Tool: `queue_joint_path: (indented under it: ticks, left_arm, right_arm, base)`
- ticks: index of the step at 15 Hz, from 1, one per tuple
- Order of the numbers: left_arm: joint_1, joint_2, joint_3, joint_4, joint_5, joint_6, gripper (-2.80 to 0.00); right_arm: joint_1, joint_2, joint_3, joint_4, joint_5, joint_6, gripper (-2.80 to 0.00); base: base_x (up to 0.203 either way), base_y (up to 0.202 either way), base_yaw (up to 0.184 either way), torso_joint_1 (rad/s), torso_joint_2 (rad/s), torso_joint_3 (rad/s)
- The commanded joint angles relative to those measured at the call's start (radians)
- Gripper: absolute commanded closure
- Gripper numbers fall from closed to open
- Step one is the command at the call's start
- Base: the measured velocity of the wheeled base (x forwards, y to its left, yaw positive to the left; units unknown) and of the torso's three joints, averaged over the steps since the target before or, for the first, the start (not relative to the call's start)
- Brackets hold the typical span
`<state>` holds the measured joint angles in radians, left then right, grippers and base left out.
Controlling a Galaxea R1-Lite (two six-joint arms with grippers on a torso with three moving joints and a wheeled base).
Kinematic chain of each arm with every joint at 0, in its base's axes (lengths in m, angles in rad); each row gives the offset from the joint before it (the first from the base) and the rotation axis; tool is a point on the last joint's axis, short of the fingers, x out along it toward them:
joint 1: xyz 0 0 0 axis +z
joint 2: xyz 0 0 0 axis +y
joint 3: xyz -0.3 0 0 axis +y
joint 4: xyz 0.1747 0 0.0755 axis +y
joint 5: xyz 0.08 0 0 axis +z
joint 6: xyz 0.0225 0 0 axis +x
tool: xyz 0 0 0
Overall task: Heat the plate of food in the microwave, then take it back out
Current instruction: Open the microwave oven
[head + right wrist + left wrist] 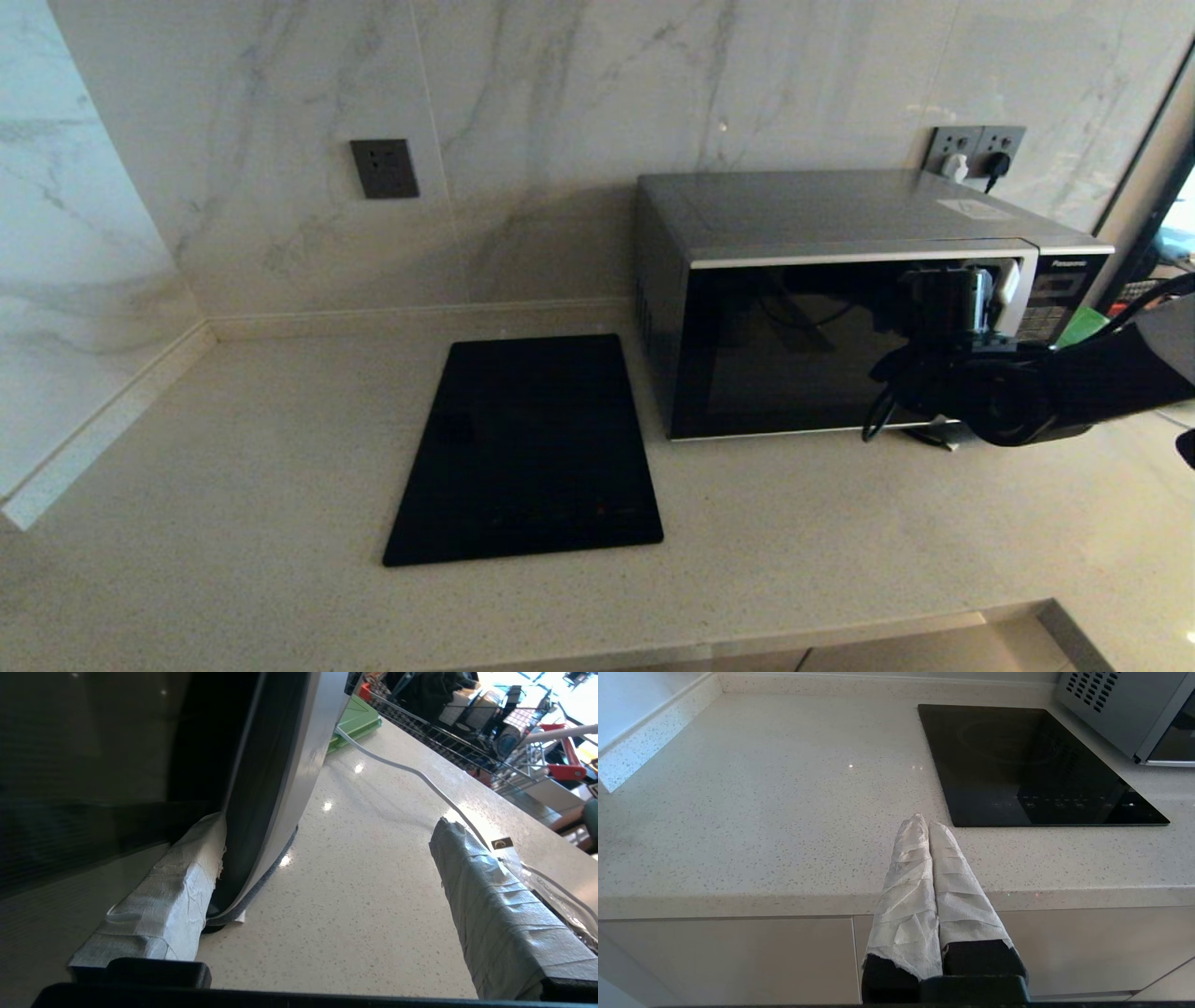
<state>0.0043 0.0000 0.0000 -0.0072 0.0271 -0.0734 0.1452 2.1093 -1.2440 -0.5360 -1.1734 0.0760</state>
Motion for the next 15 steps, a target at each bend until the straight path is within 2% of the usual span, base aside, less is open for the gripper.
queue_joint_path:
  ticks: [1,8,15]
  left_arm:
    - [0.0,0.002,0.0,0.0,0.0,0.0,0.0]
    - [0.0,0.002,0.0,0.0,0.0,0.0,0.0]
    - [0.0,0.002,0.0,0.0,0.0,0.0,0.0]
  right_arm:
    - [-0.001,0.015,-0.002,-0.006,-0.006,-0.001,-2.8]
    - [-0.004,-0.02,0.029,-0.004,-0.011,0.0,-2.8]
    - [-0.035,0.009,0.002,0.002,-0.011,-0.005,-2.8]
  base:
    - [0.0,0.0,0.0,0.0,0.0,0.0]
    - [0.0,0.0,0.0,0.0,0.0,0.0]
    - [0.0,0.0,0.0,0.0,0.0,0.0]
